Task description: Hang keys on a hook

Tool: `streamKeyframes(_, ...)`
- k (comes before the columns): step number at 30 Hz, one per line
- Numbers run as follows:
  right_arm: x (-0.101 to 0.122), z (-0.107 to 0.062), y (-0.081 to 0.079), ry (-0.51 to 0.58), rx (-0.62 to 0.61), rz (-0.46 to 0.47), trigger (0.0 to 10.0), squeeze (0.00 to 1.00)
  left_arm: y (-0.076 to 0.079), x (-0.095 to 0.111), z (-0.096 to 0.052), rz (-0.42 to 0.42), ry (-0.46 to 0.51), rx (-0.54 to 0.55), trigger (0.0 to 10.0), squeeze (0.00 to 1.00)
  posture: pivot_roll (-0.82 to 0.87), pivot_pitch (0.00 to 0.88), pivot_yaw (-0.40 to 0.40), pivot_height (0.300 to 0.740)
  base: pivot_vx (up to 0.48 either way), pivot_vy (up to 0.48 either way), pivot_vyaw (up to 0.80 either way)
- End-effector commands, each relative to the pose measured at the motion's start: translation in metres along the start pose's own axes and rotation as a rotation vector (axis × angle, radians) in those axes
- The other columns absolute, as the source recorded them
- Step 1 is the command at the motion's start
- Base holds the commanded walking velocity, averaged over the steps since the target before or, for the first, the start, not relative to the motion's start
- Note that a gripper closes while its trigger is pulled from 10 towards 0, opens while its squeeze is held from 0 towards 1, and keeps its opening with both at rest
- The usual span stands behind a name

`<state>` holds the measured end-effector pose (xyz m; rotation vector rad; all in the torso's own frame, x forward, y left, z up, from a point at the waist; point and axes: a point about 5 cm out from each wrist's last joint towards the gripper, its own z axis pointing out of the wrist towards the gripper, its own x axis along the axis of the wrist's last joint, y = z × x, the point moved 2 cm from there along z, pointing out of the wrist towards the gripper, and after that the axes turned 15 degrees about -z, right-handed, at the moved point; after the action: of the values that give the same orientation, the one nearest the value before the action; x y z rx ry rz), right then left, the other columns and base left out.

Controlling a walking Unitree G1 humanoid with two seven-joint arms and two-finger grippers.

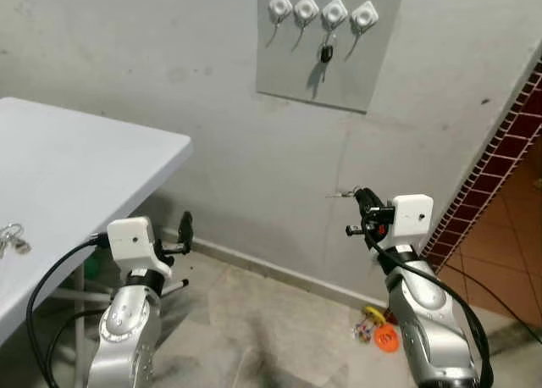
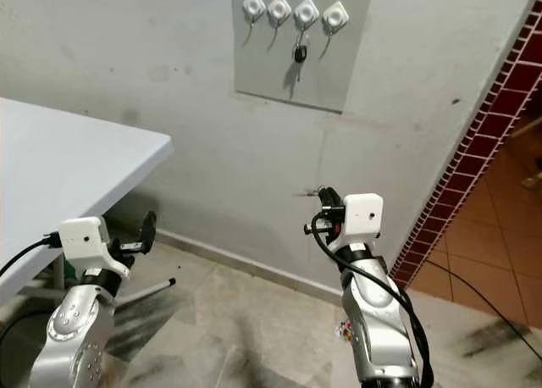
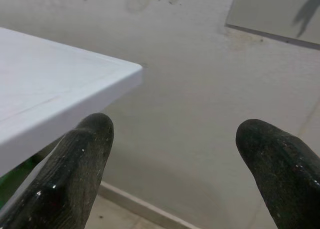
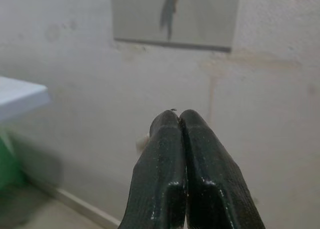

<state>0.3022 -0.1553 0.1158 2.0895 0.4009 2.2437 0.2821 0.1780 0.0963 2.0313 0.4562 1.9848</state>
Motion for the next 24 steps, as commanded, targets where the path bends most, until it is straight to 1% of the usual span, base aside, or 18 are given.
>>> streamKeyframes(1,0.007,0.001,0.001,0.022,-0.001,0.003,10.0,0.0,0.001,0.003,0.002,-0.008,0.012,-0.003,10.0,0.0,-0.11,0.0,-0.023,0.74,0.0,0.0,0.0)
streamKeyframes(3,0.008,0.0,0.002,0.022,-0.001,0.001,10.0,0.0,0.001,0.005,0.001,-0.026,0.029,0.007,10.0,0.0,-0.11,0.0,-0.022,0.74,0.0,0.0,0.0)
streamKeyframes(5,0.008,0.0,0.002,0.022,-0.001,-0.001,10.0,0.0,0.001,0.003,0.002,0.009,0.008,0.009,10.0,0.0,-0.11,0.0,-0.02,0.74,0.0,0.0,0.0)
streamKeyframes(9,0.008,-0.001,0.002,0.02,-0.002,-0.001,10.0,0.0,0.001,0.003,0.003,0.022,0.002,0.008,10.0,0.0,-0.11,0.0,-0.015,0.74,0.0,0.0,0.0)
streamKeyframes(12,0.007,0.0,0.002,0.016,-0.01,0.007,10.0,0.0,-0.001,0.004,0.005,0.049,-0.002,0.016,10.0,0.0,-0.11,0.0,-0.009,0.74,0.0,0.0,0.0)
streamKeyframes(17,0.003,0.004,0.004,-0.024,-0.046,0.023,10.0,0.0,-0.004,0.016,0.01,0.11,0.029,0.015,10.0,0.0,-0.1,0.0,-0.002,0.74,0.0,0.0,0.0)
streamKeyframes(20,0.001,0.006,0.005,-0.056,-0.072,0.016,10.0,0.0,-0.004,0.018,0.011,0.113,0.029,0.005,10.0,0.0,-0.1,0.0,0.0,0.74,0.0,0.0,0.0)
streamKeyframes(22,0.001,0.007,0.004,-0.06,-0.058,0.049,10.0,0.0,-0.006,0.019,0.011,0.108,0.031,0.016,10.0,0.0,-0.1,0.0,0.003,0.74,0.0,0.0,0.0)
streamKeyframes(24,0.006,0.007,0.006,-0.013,-0.062,-0.018,10.0,0.0,-0.005,0.02,0.012,0.101,0.019,0.002,10.0,0.0,-0.1,0.0,0.005,0.74,0.0,0.0,0.0)
